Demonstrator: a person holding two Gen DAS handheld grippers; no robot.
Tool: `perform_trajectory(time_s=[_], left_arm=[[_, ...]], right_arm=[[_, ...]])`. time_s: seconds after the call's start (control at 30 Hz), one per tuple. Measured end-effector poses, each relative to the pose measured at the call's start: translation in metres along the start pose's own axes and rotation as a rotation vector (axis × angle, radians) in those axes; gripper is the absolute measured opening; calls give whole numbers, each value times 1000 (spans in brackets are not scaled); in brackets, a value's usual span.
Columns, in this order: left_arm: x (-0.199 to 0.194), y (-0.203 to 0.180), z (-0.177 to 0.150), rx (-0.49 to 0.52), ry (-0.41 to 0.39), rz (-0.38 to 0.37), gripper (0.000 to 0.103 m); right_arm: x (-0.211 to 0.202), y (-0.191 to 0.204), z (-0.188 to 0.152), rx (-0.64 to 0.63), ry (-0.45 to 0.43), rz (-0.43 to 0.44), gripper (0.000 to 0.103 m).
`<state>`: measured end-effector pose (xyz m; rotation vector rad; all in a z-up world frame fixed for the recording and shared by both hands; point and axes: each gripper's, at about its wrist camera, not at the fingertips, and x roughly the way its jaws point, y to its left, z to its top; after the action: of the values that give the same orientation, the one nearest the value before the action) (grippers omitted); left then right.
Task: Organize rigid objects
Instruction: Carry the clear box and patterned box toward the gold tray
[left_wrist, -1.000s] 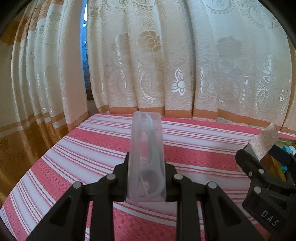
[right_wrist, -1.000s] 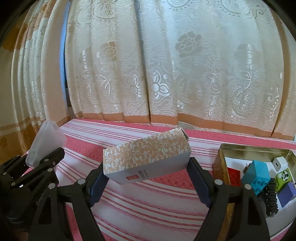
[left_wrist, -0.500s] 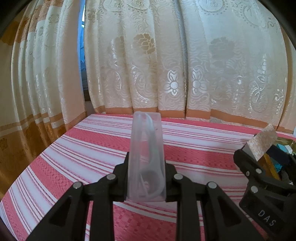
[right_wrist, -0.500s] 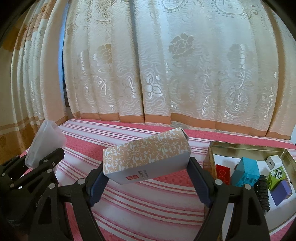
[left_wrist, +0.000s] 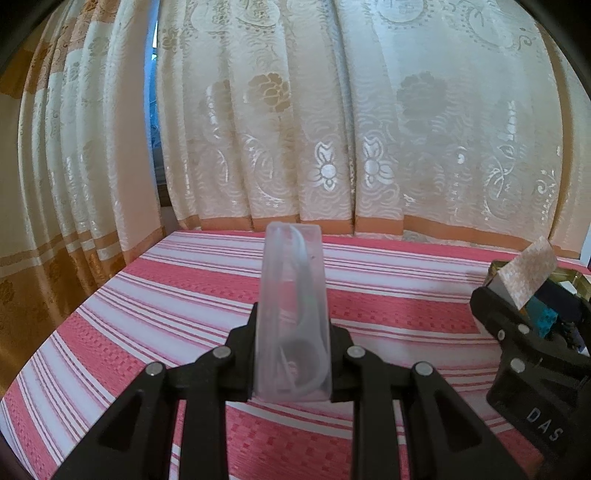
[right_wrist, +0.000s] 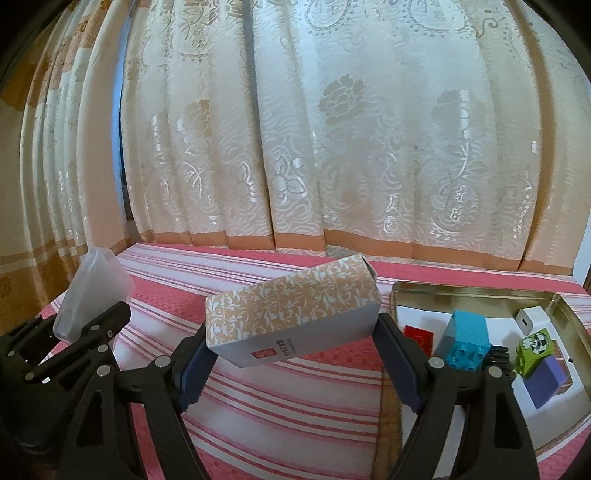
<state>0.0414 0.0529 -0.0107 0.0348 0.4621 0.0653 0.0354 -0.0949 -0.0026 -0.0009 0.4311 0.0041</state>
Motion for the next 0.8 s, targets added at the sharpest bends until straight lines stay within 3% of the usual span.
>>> perform_trajectory(time_s=[0.8], left_arm=[[-19,-40,-7,18,-15,-55,24]], right_arm=[[-30,-37,3,19,-44,-28,83]])
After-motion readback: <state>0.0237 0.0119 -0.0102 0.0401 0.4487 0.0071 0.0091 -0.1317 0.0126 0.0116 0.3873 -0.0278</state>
